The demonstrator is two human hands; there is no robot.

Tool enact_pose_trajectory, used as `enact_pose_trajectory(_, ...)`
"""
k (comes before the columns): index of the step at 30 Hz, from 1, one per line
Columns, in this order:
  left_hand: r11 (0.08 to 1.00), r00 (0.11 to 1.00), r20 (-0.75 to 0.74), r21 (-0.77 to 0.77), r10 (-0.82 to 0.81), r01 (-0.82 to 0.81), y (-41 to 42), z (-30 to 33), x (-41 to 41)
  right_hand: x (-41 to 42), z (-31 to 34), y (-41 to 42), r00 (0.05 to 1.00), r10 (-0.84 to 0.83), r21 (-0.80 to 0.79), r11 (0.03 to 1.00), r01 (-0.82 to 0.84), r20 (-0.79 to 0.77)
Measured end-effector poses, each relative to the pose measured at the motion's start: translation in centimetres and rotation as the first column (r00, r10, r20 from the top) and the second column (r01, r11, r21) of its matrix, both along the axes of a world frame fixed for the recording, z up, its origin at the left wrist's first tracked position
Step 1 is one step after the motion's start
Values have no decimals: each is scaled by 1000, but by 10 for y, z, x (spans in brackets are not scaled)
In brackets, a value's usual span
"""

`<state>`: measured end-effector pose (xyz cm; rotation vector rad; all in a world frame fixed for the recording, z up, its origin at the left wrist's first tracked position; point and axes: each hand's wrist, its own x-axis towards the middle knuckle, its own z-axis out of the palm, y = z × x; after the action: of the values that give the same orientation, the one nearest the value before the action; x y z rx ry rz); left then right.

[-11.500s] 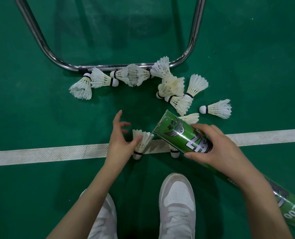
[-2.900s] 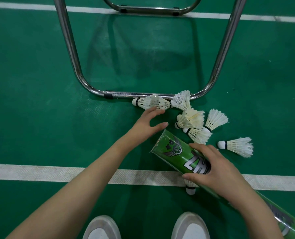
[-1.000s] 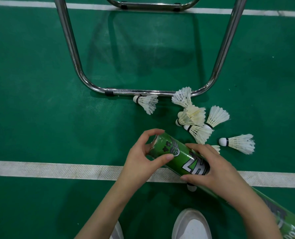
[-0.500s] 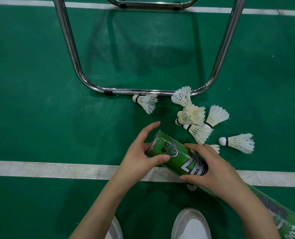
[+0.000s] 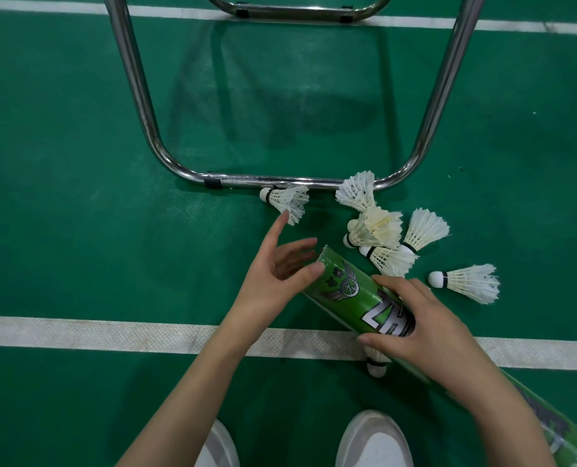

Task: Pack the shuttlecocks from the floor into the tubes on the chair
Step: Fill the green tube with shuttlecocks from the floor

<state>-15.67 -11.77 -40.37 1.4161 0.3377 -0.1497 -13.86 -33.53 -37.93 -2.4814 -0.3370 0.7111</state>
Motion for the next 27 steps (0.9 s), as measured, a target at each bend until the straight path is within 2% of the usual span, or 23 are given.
enact_pose_trajectory(4, 999, 998, -48, -3, 32, -32, 4, -10, 23, 2, 0, -1, 1000, -4, 4, 1000, 4, 4)
enact_pose_trajectory(15, 997, 987, -144, -20, -71, 68, 8, -27, 56, 3, -2, 0, 1000, 0, 6, 1000, 0, -1)
enact_pose_trajectory(27, 998, 983, -178, -44, 32, -41, 12, -44, 40, 1, -2, 0, 1000, 6, 3, 1000, -6, 4)
